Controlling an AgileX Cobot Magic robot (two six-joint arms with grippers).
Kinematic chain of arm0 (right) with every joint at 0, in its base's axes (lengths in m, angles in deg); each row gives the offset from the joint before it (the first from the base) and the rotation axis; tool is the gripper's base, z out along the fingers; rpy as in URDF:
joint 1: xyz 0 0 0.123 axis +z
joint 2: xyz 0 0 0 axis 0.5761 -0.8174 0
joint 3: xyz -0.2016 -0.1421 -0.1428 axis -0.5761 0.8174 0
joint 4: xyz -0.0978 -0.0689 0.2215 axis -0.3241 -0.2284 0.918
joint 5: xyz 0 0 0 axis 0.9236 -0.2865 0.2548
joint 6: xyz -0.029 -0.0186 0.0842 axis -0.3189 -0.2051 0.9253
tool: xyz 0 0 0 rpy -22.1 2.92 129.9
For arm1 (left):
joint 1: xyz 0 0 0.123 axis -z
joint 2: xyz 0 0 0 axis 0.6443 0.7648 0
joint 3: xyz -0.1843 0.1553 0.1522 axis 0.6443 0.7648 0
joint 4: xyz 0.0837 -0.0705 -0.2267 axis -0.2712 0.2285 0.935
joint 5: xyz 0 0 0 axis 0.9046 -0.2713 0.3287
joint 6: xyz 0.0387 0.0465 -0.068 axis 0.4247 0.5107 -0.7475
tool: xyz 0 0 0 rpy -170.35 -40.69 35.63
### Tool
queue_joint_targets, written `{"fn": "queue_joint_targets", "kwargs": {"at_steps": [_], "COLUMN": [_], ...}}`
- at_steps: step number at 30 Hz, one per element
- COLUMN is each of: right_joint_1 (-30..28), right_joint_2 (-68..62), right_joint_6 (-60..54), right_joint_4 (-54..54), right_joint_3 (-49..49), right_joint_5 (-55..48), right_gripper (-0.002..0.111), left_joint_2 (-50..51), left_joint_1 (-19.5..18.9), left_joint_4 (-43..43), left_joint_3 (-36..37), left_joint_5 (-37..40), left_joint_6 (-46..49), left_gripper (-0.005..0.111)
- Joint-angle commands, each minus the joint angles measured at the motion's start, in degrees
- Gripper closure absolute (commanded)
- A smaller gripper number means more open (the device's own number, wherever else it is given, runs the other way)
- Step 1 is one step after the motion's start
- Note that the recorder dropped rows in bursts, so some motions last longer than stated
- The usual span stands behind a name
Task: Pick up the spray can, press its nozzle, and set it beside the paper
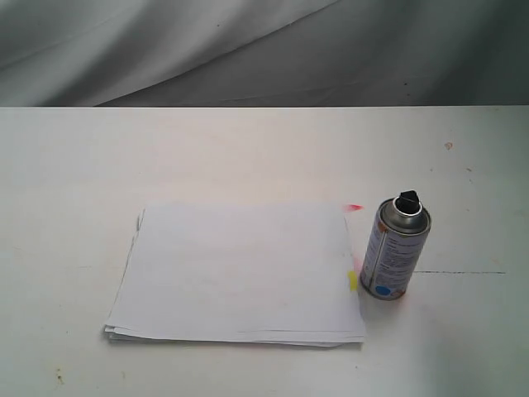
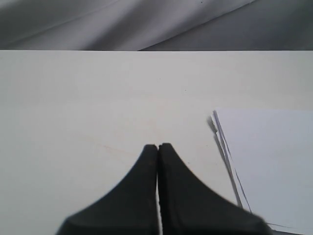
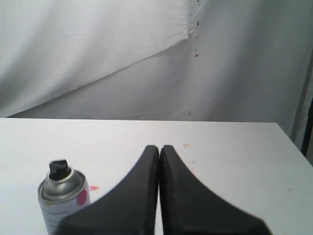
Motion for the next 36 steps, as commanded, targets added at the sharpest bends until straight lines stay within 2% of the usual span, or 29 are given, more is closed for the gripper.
{"fn": "queue_joint_targets", "kwargs": {"at_steps": [1, 5, 6, 11, 16, 18, 24, 29, 36], "right_joint_1": [-0.2, -0.1, 0.0, 0.0, 4.6, 7.3, 14.4, 19.8, 28.0], "right_joint_2": [-8.9, -19.6, -25.1, -36.0, -42.0, -44.5, -50.8, -53.6, -53.6], "right_joint_6": [-0.1, -0.1, -0.1, 0.3, -0.1, -3.6, -5.2, -5.6, -4.6], "right_joint_4": [-0.9, -0.9, -0.4, 1.4, 1.6, 3.8, 7.4, 7.4, 7.4], "right_joint_3": [-9.3, -17.4, -22.5, -34.0, -40.2, -42.0, -43.3, -42.7, -33.0], "right_joint_5": [-1.4, -1.9, -4.1, -8.6, -12.6, -14.9, -14.7, -9.7, 1.2], "right_gripper": [0.108, 0.108, 0.108, 0.108, 0.108, 0.108, 0.108, 0.108, 0.108], "left_joint_2": [-0.3, -0.3, -0.3, -0.3, -0.3, -0.3, -0.3, -0.3, -0.3], "left_joint_1": [0.1, 0.1, 0.1, 0.1, 0.1, 0.1, 0.1, 0.1, 0.1], "left_joint_4": [0.5, 0.5, 0.5, 0.5, 0.5, 0.5, 0.5, 0.5, 0.5], "left_joint_3": [0.2, 0.2, 0.2, 0.2, 0.2, 0.2, 0.2, 0.2, 0.2], "left_joint_5": [-0.3, -0.3, -0.3, -0.3, -0.3, -0.3, -0.3, -0.3, -0.3], "left_joint_6": [0.0, 0.0, 0.0, 0.0, 0.0, 0.0, 0.0, 0.0, 0.0], "left_gripper": [0.106, 0.106, 0.106, 0.106, 0.106, 0.106, 0.106, 0.106, 0.106]}}
